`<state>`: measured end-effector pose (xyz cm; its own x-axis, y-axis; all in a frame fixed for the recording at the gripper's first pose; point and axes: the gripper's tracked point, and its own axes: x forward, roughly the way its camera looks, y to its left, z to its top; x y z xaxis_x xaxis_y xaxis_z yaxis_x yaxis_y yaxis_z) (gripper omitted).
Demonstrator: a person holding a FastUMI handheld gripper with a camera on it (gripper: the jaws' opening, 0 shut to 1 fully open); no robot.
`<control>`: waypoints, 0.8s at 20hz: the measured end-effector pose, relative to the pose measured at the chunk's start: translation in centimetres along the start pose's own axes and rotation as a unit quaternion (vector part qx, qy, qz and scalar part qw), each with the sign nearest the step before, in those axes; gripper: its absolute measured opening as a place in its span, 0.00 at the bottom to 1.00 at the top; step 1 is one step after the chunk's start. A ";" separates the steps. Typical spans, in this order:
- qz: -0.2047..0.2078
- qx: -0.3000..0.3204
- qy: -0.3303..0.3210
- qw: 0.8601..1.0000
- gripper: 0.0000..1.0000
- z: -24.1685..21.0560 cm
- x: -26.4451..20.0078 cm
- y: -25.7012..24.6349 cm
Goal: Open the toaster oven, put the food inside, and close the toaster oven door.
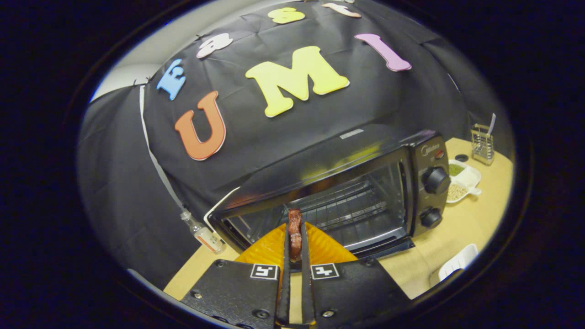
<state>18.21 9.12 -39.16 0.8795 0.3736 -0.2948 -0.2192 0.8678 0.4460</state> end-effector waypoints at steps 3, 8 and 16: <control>0.002 0.059 0.001 0.998 0.13 0.2 2.6 -1.0; -0.009 0.062 0.007 0.998 0.13 0.4 4.4 -3.1; -0.084 -0.032 -0.009 0.996 0.60 2.1 2.5 -6.2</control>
<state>22.69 4.00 -40.85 0.9137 0.2156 -0.3446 -0.0937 0.9366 0.3375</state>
